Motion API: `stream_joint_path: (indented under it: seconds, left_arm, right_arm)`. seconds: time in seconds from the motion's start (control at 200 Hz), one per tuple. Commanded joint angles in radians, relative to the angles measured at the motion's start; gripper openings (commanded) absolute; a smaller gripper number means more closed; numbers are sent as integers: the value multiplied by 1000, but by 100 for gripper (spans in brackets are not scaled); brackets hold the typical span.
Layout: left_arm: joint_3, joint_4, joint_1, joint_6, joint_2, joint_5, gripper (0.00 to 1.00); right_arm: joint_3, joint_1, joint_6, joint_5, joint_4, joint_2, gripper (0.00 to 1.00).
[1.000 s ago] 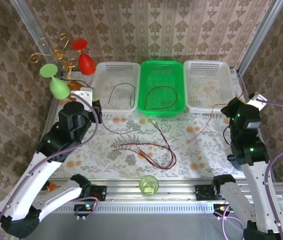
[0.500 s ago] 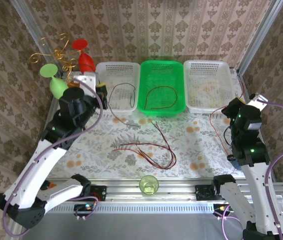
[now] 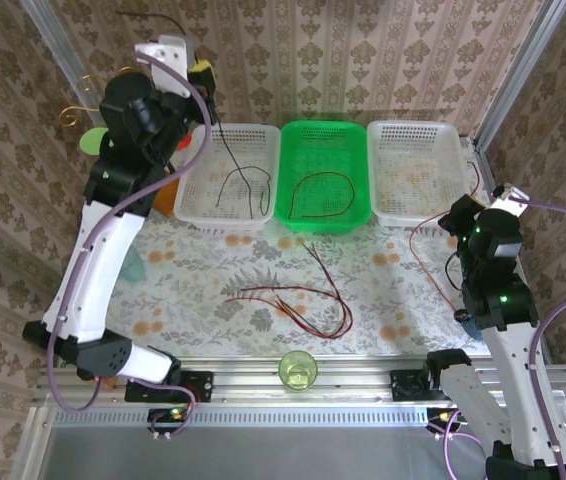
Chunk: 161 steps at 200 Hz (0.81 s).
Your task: Untangle the cables
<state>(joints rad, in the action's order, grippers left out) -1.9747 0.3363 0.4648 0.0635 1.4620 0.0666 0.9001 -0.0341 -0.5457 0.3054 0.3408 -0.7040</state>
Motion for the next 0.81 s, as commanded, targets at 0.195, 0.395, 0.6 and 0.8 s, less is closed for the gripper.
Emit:
stream_joint_path:
  seconds: [0.195,0.395,0.6,0.8]
  left_arm:
    - [-98,38,-53,-117,141,-4,0]
    - [96,6,-25,-294,227,93,0]
    - [175,185,-15,-271,416,112,0]
    - [14,440,-42,-205,678,137,0]
  right_arm:
    - [20,3,-13,-17,-25,0,0]
    - [23,3,-21,-30,-19,5,0]
    - [33,4,-25,-44,-10,7,0]
    - [45,4,-22,-54,7,7,0]
